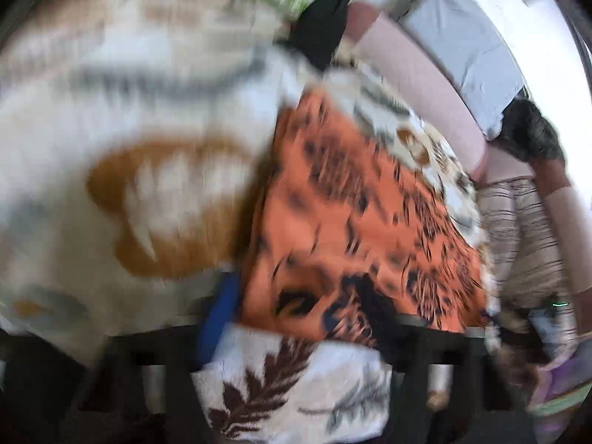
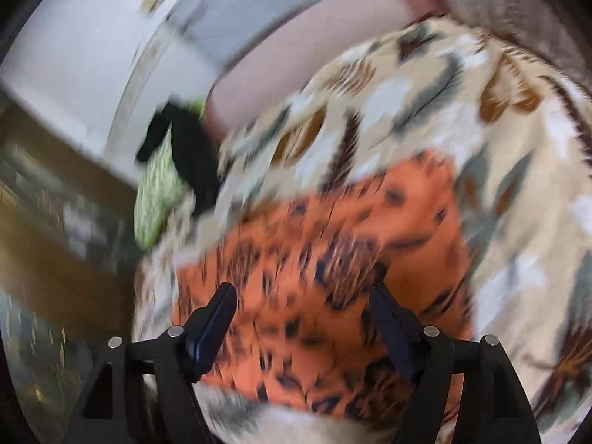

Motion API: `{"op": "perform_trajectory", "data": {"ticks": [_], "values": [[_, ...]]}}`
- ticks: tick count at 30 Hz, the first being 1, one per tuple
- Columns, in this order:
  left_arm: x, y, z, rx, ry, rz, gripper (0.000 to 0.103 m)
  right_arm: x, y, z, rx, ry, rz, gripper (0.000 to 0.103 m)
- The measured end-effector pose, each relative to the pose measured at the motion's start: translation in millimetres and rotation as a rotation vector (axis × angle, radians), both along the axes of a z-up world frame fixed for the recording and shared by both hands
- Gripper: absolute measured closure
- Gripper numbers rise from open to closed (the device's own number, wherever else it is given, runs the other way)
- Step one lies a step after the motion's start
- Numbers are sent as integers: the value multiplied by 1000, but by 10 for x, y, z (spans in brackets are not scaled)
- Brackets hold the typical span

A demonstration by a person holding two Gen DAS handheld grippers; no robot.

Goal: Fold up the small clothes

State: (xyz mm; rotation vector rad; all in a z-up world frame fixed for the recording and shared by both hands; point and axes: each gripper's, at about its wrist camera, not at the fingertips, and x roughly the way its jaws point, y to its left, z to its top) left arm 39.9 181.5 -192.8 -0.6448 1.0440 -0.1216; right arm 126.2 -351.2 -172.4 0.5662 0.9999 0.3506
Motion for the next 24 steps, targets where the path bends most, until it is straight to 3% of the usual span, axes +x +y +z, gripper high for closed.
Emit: {"op": "perform_trajectory", "data": {"ticks": [1,2,4,7,8,10,12,13,16,18,20,21,24], "values": [[-15,35,-76,19,5,7,90,38,13,-186,-34,69,-11,26],[-31,104,-95,-36,-16,1,90,77,25,-322,-66,116,-24,29],[-57,152,-33,-62,-23,-10,92,55,10,-400,-70,99,-34,34],[-68,80,78,57,-44,-76,89,43,38,-393,-89,104,-17,33],[-52,56,85,94,-23,-93,87,44,72,-406,-90,109,-12,33],[-26,68,209,115,-41,-90,58,55,104,-396,-85,116,-10,33],[24,92,422,116,-132,-97,36,70,120,-410,-81,122,-4,32],[119,88,543,121,-184,-111,31,64,117,-407,-83,122,2,32],[623,76,600,140,-223,-148,31,61,43,-400,-81,126,11,32],[1106,92,392,99,-154,-148,31,55,49,-400,-73,127,6,32],[1464,142,172,70,-75,-136,35,55,61,-405,-65,126,5,32],[1573,168,116,74,-62,-138,45,47,57,-403,-63,126,6,32],[1783,190,-49,128,12,-121,92,55,37,-411,-48,131,12,32]]}}
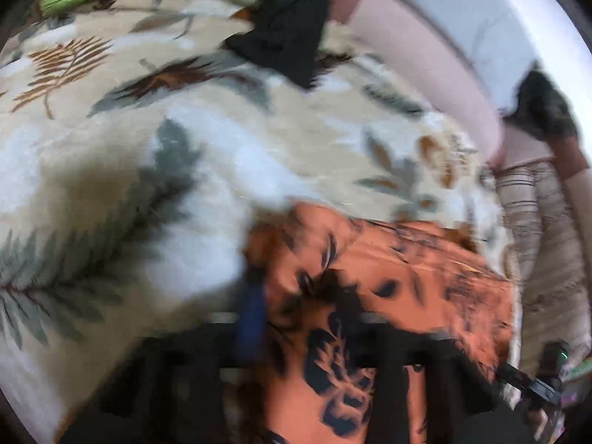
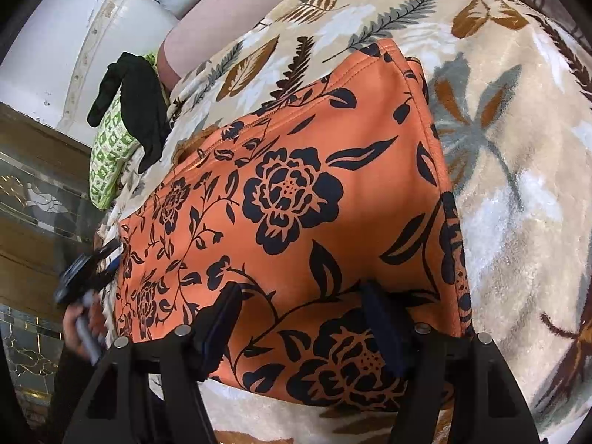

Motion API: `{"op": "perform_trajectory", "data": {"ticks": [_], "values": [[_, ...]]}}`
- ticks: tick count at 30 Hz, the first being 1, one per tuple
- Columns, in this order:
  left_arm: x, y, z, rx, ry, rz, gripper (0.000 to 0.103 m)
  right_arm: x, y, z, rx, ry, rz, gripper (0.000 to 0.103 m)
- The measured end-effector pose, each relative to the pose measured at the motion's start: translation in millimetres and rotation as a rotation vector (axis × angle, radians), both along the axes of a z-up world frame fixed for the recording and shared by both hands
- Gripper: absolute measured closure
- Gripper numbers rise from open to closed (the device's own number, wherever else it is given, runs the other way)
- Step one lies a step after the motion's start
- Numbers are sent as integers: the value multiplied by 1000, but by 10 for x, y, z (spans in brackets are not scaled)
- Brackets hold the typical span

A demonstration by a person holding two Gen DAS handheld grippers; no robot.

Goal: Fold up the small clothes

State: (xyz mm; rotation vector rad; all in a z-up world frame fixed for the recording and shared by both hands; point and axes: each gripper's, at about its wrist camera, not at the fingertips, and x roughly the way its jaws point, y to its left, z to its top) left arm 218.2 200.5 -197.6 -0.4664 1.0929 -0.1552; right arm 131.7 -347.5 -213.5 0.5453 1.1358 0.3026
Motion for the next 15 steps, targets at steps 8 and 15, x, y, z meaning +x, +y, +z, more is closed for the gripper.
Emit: {"op": "perform_trajectory", "data": {"ticks": [8,15], "values": [[-60,65,-57,-3,-43,38,95,38,17,-16,3,12,13,32],[-515,-266,546,150,-216,-61,61,60,-3,206,23,-9,21,32]]}}
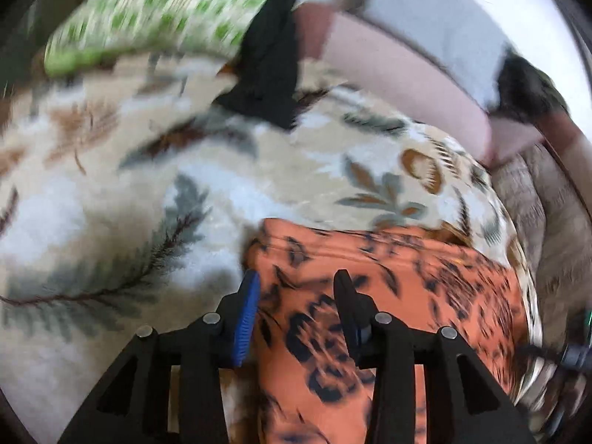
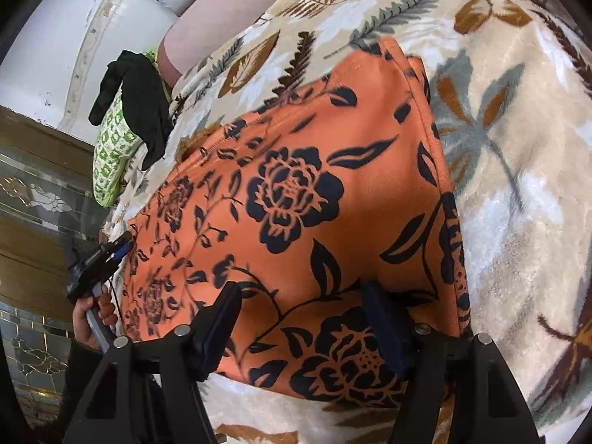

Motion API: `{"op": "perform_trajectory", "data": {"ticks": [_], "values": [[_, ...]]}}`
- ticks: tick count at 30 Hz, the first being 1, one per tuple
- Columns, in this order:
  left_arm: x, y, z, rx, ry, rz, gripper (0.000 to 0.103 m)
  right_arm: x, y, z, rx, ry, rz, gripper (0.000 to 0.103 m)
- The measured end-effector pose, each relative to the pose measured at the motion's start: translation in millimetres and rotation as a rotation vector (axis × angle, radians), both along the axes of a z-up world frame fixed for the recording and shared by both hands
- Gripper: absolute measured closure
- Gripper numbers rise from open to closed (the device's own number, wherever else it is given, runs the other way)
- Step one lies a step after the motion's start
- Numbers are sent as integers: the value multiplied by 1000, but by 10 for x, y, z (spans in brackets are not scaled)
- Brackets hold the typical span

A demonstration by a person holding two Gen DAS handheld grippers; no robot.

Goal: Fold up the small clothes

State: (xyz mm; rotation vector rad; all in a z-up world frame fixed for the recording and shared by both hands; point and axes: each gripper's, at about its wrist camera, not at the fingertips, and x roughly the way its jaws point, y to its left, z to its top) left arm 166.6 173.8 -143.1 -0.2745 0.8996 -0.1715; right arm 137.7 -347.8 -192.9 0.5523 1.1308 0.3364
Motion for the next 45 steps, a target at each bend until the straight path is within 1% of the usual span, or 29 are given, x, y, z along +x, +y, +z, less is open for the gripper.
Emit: {"op": "perform_trajectory", "data": {"ticks": [2,4,6,7,8,9,10,11,12,14,15,18,20,21,23,24,25,26,27,29,31,32,34,35,36,39,41,43,45], "values": [[-269,-95,165,8,-48,-45,60,42,-38,203,33,-69,-3,32],[-453,-233,216,3,-60,-92,56,195,-111,313,114,-100,-17,32],[-637,-392,156,-21,-49,-125,51,430,-187,258,215,-89,-11,32],[-697,-449,80,-38,-34,-138,50,589,-263,151,241,-72,-26,32],[-734,-507,-48,-44,-2,-139,50,706,-352,44,227,-53,-53,32],[-750,-549,-151,-33,33,-129,50,838,-545,-151,181,-10,-136,32],[-763,-591,-270,-7,74,-112,50,882,-762,-341,227,29,-236,42],[-796,-608,-309,5,78,-105,50,832,-1008,-530,393,64,-367,51],[-829,-615,-303,6,68,-98,50,761,-1082,-540,449,72,-420,56],[-880,-623,-244,-10,52,-87,46,613,-1001,-271,336,-7,-388,46],[-877,-625,-229,-8,55,-76,42,505,-869,-101,273,-44,-323,34],[-916,-656,-140,45,54,-5,40,129,-542,134,285,-67,-184,32],[-924,-674,-161,81,87,37,33,-131,-361,158,290,-72,-121,30],[-918,-684,-186,98,112,52,33,-267,-264,85,262,-54,-94,28],[-902,-706,-234,120,147,63,33,-384,-215,-188,131,47,-121,28],[-917,-711,-220,127,149,61,33,-455,-278,-276,154,54,-174,37],[-934,-719,-207,131,149,59,33,-504,-323,-228,182,38,-209,37],[-943,-724,-187,130,147,60,33,-519,-321,-158,170,49,-217,37],[-954,-725,-169,127,143,61,33,-521,-286,-43,132,40,-201,36],[-974,-723,-149,125,141,63,33,-544,-198,142,83,-24,-160,35],[-992,-729,-150,127,144,63,33,-539,-152,220,70,-52,-134,29],[-995,-727,-156,129,146,58,33,-514,-163,167,61,-36,-141,28],[-1004,-738,-158,140,150,50,33,-479,-219,-100,4,82,-195,27],[-1012,-742,-143,145,148,46,33,-504,-281,-124,40,80,-209,27],[-1018,-744,-129,155,141,44,33,-529,-291,-46,46,60,-224,27],[-1002,-762,-97,186,124,50,33,-525,-207,189,21,11,-191,27],[-985,-766,-92,179,123,46,33,-495,-125,293,15,-17,-160,27],[-975,-783,-96,186,121,41,33,-452,-50,339,26,-42,-136,27],[-960,-797,-118,197,124,34,33,-382,-9,249,25,-34,-132,27]]}}
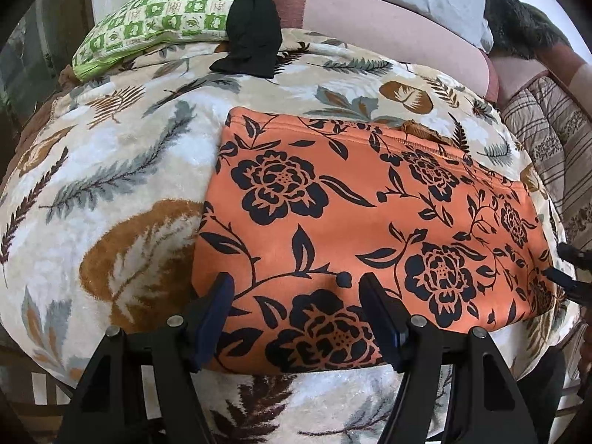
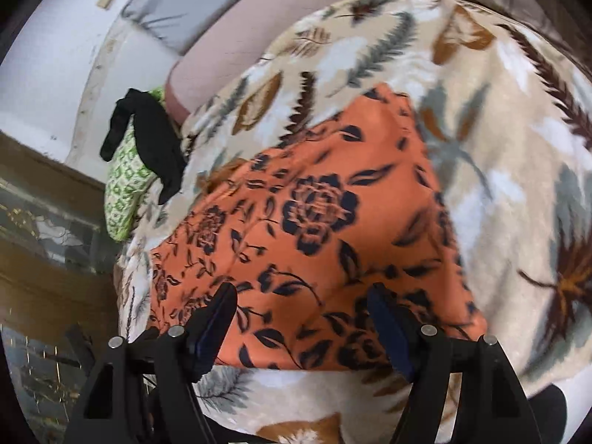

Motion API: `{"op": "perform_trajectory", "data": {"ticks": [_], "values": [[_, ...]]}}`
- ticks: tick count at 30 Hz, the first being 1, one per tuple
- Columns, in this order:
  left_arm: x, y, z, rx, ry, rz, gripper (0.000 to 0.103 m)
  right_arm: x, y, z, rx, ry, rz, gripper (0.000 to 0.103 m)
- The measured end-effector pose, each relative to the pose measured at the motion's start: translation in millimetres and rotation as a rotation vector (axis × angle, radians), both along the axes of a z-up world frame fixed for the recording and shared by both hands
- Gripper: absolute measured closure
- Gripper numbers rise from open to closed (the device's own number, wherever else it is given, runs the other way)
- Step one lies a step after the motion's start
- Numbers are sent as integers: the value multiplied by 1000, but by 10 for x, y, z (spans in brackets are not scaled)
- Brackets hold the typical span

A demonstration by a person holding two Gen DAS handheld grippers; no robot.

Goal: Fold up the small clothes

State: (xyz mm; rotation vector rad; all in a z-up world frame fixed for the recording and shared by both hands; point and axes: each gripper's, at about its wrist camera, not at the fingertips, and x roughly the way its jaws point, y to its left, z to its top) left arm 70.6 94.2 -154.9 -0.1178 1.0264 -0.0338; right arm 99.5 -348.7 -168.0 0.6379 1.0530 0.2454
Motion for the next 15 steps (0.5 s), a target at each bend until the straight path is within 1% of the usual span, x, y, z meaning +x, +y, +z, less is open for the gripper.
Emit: {"op": "perform_trajectory", "data": {"ticks": [2,3,4,5,7,9,11,12,13,14,15], "values": [[11,-2,-17,8,7,2,33,117,5,-210,-34,50,-24,27],[15,2,-13,17,14,1,33,151,-11,-354,-48,123,-69,27],[9,-1,7,22,14,3,33,130,-48,-372,-6,117,-91,27],[3,-1,53,19,1,2,33,101,-76,-315,18,97,-104,27],[8,-40,172,-2,-49,-7,33,108,-62,-146,28,59,-81,27],[69,-131,217,-14,-72,-35,32,184,-5,23,30,11,-41,27],[164,-262,145,-17,-69,-70,30,342,71,61,63,-12,17,27],[230,-338,39,0,-41,-89,28,424,103,30,83,-16,41,27],[301,-400,-102,33,0,-102,28,526,107,-72,92,-4,58,27],[365,-451,-267,89,50,-104,27,607,103,-192,67,31,44,27],[358,-465,-284,101,41,-103,26,638,-2,-368,40,111,-41,28]]}}
